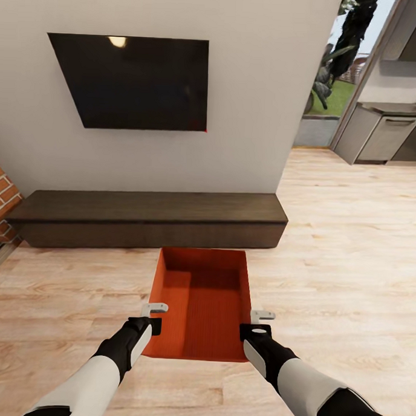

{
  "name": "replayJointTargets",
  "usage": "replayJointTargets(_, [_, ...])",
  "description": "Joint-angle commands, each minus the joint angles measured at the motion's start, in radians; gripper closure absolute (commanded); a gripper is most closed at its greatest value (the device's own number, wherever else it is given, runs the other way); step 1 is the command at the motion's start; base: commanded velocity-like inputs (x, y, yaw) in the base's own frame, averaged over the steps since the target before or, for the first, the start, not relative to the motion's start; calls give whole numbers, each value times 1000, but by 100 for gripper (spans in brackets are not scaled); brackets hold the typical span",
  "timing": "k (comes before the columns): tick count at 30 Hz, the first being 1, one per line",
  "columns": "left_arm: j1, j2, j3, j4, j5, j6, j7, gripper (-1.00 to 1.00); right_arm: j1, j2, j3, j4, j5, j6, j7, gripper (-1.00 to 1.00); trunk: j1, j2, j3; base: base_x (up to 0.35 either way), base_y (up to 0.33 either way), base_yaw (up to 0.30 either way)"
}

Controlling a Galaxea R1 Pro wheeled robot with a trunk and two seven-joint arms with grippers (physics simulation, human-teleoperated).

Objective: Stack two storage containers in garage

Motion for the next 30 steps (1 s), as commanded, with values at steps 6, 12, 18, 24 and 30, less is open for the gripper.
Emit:
replayJointTargets(6, [1,0,8,-4,-31,8,11,100,-2,-1,-17,-35,11,-14,-1,100,1,-2,7,0,0,0])
replayJointTargets(12, [1,0,8,-6,-31,2,11,100,-1,-1,-17,-35,11,-14,-1,100,1,-2,15,0,0,0])
replayJointTargets(18, [1,0,8,-6,-31,1,11,100,-2,-1,-17,-35,11,-14,-1,100,1,-2,24,0,0,0])
replayJointTargets(24, [1,0,8,-6,-29,1,11,100,-1,-1,-17,-35,11,-14,-1,100,1,-2,32,0,0,0])
replayJointTargets(30, [1,0,8,-5,-28,1,10,100,-1,-1,-17,-35,11,-14,-1,100,1,-2,40,0,0,0])
